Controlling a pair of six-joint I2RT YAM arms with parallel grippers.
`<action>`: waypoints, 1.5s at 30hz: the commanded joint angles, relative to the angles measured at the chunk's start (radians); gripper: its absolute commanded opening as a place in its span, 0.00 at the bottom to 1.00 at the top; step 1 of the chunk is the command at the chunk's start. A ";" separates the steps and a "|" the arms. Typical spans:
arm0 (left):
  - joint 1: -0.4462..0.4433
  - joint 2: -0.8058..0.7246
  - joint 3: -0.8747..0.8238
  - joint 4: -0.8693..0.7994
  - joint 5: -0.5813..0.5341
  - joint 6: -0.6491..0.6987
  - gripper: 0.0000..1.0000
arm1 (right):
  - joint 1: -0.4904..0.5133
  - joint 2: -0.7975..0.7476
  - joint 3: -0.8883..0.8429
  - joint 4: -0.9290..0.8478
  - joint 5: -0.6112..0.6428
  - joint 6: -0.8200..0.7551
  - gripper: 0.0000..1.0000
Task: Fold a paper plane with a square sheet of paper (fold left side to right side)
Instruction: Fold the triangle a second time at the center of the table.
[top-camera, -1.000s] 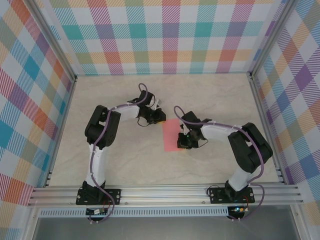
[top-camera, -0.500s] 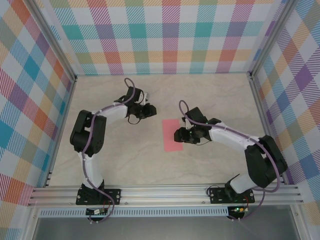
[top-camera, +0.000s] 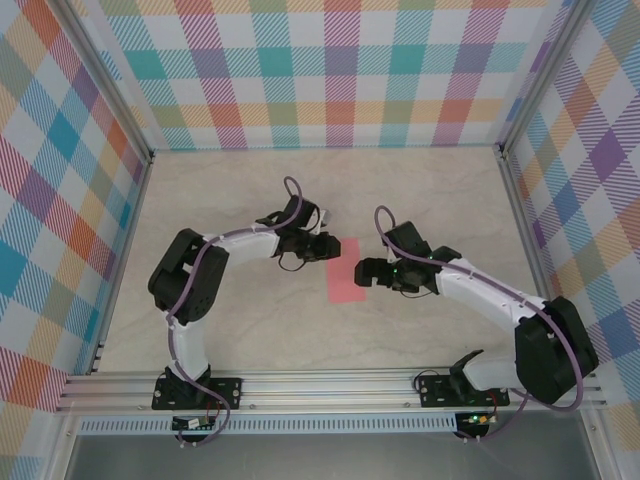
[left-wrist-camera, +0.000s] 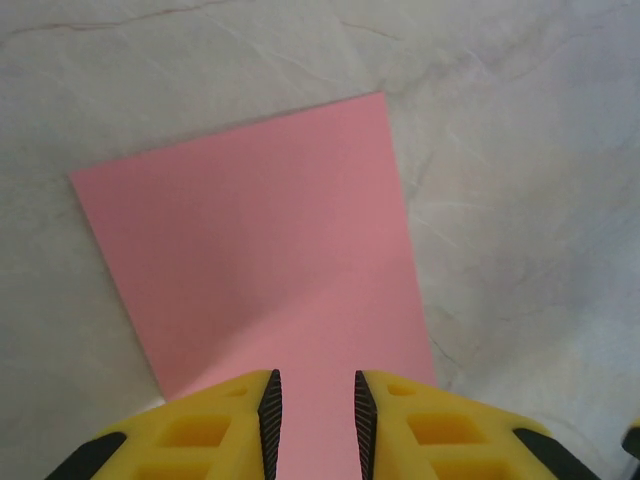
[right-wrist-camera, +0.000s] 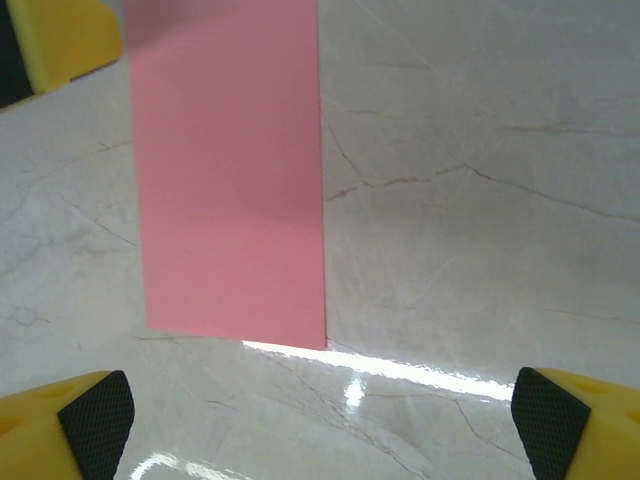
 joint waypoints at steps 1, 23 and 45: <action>-0.008 0.019 0.033 -0.043 -0.052 -0.003 0.28 | -0.013 0.000 -0.021 0.046 -0.047 0.031 1.00; -0.011 0.023 -0.012 -0.073 -0.082 0.023 0.28 | -0.156 0.244 0.007 0.255 -0.397 0.122 0.95; -0.016 0.019 -0.033 -0.044 -0.081 0.014 0.28 | -0.075 0.302 0.137 0.080 -0.274 0.115 0.67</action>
